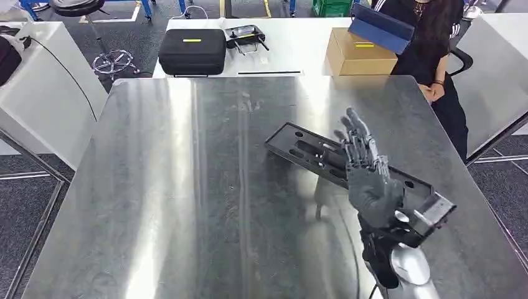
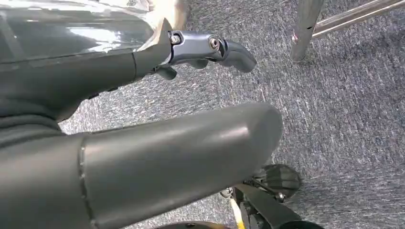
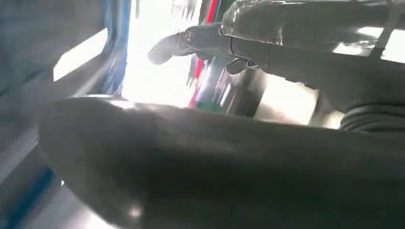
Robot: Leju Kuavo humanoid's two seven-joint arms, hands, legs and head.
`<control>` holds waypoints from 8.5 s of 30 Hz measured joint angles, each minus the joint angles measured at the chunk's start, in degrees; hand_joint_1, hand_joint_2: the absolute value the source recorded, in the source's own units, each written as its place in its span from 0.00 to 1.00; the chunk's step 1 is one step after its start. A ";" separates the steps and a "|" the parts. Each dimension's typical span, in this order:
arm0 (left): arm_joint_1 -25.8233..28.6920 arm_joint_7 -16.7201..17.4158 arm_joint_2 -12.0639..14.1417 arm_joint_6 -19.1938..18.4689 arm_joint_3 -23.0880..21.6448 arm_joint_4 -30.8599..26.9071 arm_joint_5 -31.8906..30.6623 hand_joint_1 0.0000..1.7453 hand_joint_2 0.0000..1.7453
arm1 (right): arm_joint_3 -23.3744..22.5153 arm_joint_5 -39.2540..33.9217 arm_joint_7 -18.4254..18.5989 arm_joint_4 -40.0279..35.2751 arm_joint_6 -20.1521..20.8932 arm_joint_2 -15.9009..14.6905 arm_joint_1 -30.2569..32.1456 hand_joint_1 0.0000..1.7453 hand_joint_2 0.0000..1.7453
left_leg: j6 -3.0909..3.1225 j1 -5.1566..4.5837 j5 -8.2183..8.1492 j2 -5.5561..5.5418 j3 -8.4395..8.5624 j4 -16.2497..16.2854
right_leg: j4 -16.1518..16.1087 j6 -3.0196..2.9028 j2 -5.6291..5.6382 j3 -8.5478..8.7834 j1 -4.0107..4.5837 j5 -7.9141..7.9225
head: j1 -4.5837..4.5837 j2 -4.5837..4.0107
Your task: Take the parts from the cabinet and place them on the table.
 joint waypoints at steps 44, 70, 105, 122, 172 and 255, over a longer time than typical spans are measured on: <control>-0.28 -1.46 0.48 -4.04 1.75 -0.13 1.64 0.00 0.00 | 7.62 -1.41 2.06 -7.23 3.75 1.81 5.89 0.00 0.00 | 1.01 -0.24 -3.27 0.44 6.43 -1.68 | 2.61 0.84 0.12 -7.37 -0.32 5.68 | 0.09 0.00; -0.26 -1.77 0.96 -4.87 1.75 -0.33 0.50 0.00 0.00 | 6.77 0.45 2.23 -6.07 1.89 2.51 5.67 0.00 0.00 | -2.72 0.15 -5.17 -0.11 7.95 -0.37 | 2.57 -1.41 -0.54 -6.31 -0.22 4.94 | -0.18 0.00; -0.84 -1.53 1.62 -5.03 1.55 -0.55 -0.18 0.00 0.00 | 5.57 -0.06 1.64 -6.94 0.45 2.91 7.69 0.00 0.00 | 0.46 -0.17 -4.12 0.33 7.46 -1.85 | 2.45 -0.04 -0.70 -8.00 0.31 7.67 | -0.42 0.00; -0.69 -1.81 1.82 -5.01 1.57 -0.59 0.00 0.00 0.00 | 5.44 -0.52 1.66 -5.74 0.69 2.99 6.61 0.00 0.00 | -1.66 -0.11 0.09 0.63 -3.25 1.29 | -0.74 -3.39 -0.39 1.56 0.01 0.59 | -0.28 0.00; -0.65 -2.84 1.99 -4.94 1.55 -0.90 -0.79 0.00 0.00 | 4.41 -0.08 0.92 -6.44 -0.62 2.80 8.60 0.00 0.00 | 1.28 -0.28 -1.19 0.93 3.31 -2.14 | 14.71 -1.50 -0.15 -11.48 0.36 -4.23 | -0.11 0.00; 0.05 3.43 2.43 -12.15 -0.24 -0.92 -3.08 0.00 0.00 | 4.48 0.45 -0.55 -5.70 -0.34 2.49 9.49 0.00 0.00 | -1.19 0.68 -3.12 -4.98 4.30 0.54 | 2.46 -3.05 5.14 -5.14 0.10 4.05 | -0.37 0.00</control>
